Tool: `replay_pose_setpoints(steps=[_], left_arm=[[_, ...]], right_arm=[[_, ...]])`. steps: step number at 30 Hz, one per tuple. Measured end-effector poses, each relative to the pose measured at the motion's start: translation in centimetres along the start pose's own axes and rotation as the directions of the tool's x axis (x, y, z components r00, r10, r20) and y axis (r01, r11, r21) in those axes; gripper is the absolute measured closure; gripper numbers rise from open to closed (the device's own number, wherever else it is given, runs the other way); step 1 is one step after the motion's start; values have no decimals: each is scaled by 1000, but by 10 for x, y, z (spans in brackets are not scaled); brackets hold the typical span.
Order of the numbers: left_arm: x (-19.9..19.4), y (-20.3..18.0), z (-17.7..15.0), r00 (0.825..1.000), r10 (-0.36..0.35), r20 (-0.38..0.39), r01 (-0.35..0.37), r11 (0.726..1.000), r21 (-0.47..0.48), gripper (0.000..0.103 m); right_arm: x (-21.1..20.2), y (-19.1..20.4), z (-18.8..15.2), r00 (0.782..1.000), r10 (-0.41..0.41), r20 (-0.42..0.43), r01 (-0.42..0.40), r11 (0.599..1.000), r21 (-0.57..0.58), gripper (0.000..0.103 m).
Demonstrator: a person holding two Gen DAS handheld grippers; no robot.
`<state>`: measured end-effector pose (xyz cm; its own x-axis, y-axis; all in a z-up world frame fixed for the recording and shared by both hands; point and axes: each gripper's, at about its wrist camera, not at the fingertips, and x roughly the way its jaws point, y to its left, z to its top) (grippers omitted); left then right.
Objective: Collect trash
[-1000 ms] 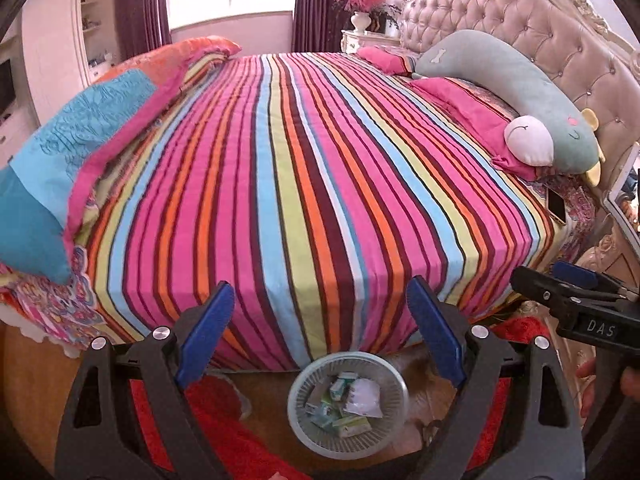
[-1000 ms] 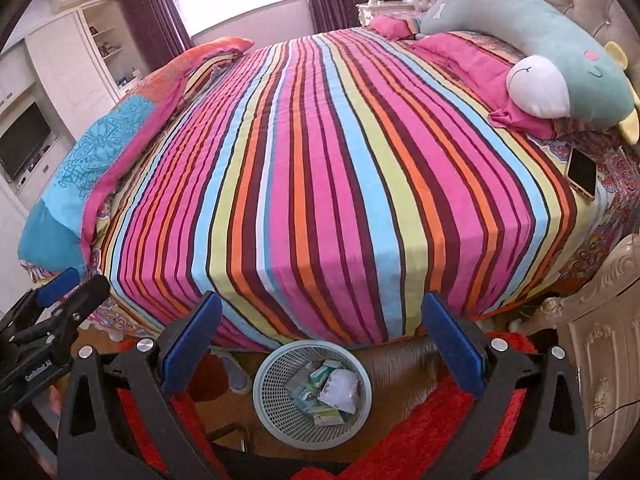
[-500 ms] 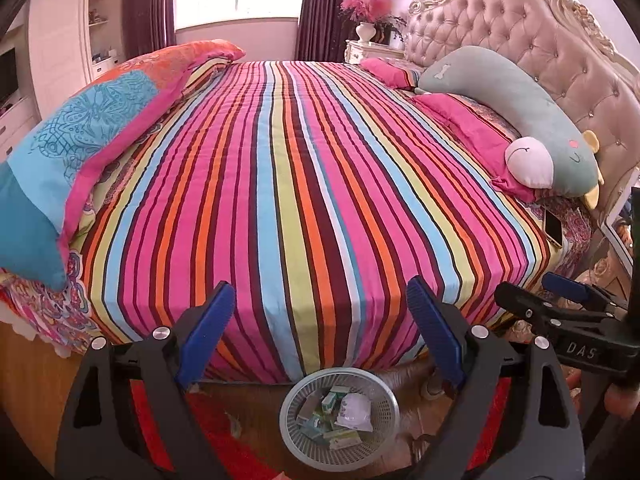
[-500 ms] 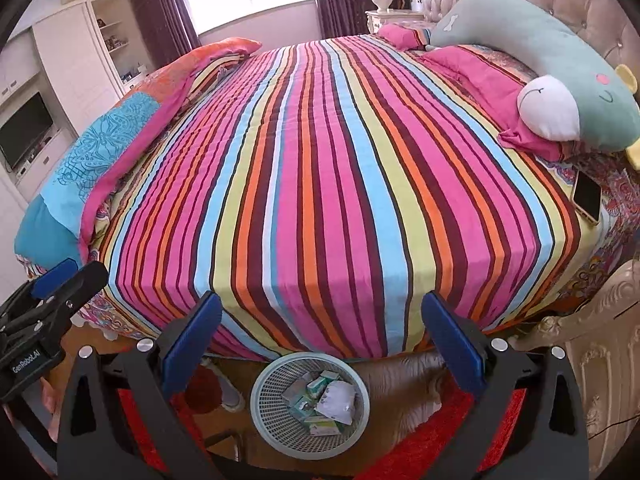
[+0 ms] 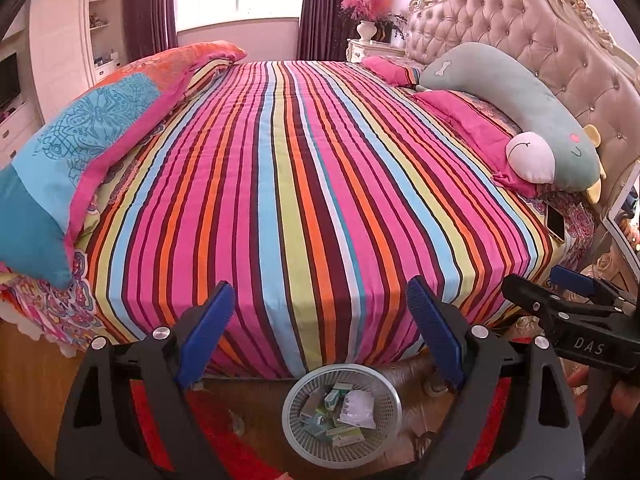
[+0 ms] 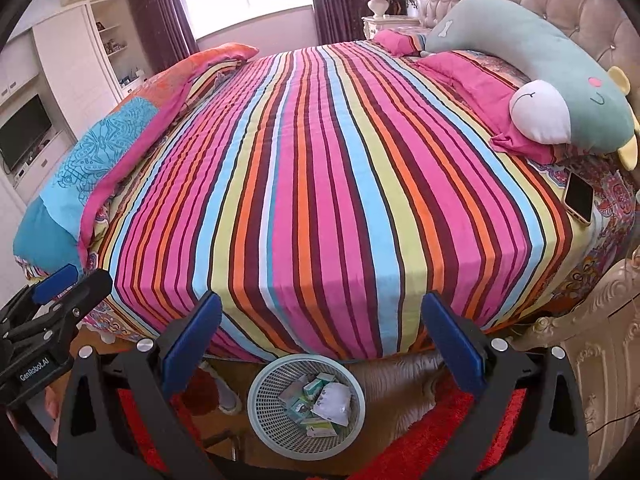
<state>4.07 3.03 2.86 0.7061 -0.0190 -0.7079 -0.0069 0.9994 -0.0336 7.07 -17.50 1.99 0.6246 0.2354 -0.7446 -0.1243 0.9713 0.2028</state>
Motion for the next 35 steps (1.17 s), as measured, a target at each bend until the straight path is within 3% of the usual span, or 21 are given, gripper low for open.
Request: replay_pose_setpoints(steps=[13, 16, 22, 26, 35], left_arm=[[-6, -12, 0, 998, 61, 12, -62, 997, 45, 17], [-5, -16, -1, 997, 73, 5, -73, 996, 55, 11], [-3, -14, -2, 999, 44, -3, -44, 998, 38, 11], [-4, -14, -3, 996, 86, 25, -87, 995, 44, 11], [0, -10, -2, 999, 35, -14, -34, 999, 15, 11]], right_arm=[[-3, 0, -2, 1000, -1, 1, 1, 1000, 9, 7], [-1, -1, -2, 1000, -1, -6, 1, 1000, 13, 7], [4, -2, -4, 1000, 2, -18, -1, 1000, 17, 7], [6, -3, -5, 1000, 3, -24, -3, 1000, 23, 7], [5, -5, -6, 1000, 3, -25, -2, 999, 32, 7]])
